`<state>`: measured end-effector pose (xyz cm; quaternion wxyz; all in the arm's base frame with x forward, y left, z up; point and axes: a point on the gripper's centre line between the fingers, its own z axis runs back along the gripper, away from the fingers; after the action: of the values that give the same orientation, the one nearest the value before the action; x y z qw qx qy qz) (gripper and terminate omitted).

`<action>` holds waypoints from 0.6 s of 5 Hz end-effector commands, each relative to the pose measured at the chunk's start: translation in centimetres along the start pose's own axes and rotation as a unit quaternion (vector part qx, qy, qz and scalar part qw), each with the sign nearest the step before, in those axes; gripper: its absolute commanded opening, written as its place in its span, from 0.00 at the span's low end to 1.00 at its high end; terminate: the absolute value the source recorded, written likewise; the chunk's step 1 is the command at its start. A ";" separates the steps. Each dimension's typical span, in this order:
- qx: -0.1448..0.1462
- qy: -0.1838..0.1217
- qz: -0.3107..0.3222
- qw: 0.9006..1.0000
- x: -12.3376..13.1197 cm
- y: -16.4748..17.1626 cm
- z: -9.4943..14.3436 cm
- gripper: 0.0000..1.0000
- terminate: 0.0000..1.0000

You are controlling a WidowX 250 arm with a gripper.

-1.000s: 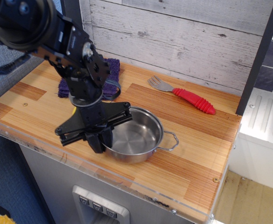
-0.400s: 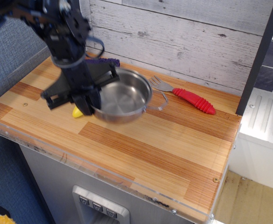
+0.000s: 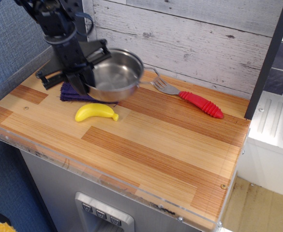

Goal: Put the pan on the towel

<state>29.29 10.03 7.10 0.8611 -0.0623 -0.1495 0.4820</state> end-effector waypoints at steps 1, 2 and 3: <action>0.000 -0.020 0.012 1.000 4.2 0.7 -0.6 0.00 0.00; -0.004 -0.020 0.022 1.000 4.9 0.6 -1.5 0.00 0.00; -0.006 -0.021 0.022 1.000 5.4 0.1 -2.1 0.00 0.00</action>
<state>32.23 14.05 4.58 0.8503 -0.0601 -0.1449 0.5024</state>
